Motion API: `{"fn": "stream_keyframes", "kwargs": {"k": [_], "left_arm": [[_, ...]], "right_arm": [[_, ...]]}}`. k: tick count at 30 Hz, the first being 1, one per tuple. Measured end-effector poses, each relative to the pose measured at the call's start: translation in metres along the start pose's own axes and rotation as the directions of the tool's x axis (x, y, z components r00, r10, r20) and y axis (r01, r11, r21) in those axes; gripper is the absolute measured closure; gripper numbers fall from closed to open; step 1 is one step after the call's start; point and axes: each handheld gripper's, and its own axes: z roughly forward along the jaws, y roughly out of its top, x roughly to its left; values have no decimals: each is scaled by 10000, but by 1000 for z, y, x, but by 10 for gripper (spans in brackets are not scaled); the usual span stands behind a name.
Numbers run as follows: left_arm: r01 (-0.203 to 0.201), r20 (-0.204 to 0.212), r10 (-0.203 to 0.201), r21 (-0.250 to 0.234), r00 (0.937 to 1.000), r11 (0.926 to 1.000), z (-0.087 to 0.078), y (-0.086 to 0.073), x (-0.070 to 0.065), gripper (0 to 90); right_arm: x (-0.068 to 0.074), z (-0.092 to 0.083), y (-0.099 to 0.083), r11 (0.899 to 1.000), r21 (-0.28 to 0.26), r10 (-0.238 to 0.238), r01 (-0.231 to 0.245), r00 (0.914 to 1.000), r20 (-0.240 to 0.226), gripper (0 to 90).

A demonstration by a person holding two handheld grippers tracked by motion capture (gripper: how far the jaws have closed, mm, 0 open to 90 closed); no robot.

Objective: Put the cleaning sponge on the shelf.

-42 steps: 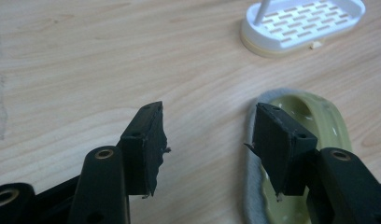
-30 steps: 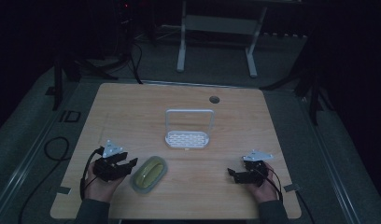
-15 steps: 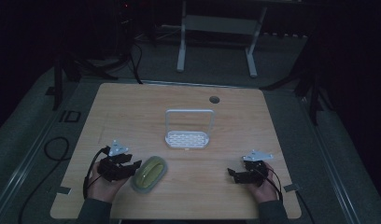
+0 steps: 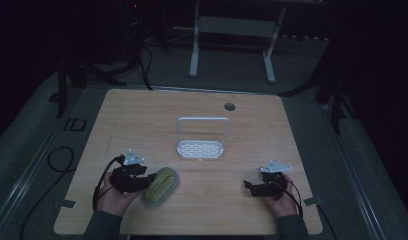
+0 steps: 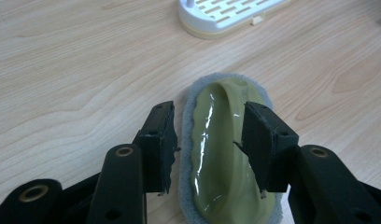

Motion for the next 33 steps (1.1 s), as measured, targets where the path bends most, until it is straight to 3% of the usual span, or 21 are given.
{"fn": "stream_keyframes", "kwargs": {"k": [15, 33], "left_arm": [[-370, 204, 359, 594, 9991, 9975, 1, 9, -6, 540], [-378, 239, 356, 979, 9991, 9945, 1, 21, -9, 564]], "right_arm": [[0, 0, 0, 10000, 2, -3, 3, 10000, 4, 140], [0, 0, 0, 10000, 2, 9, -9, 10000, 10, 141]]}}
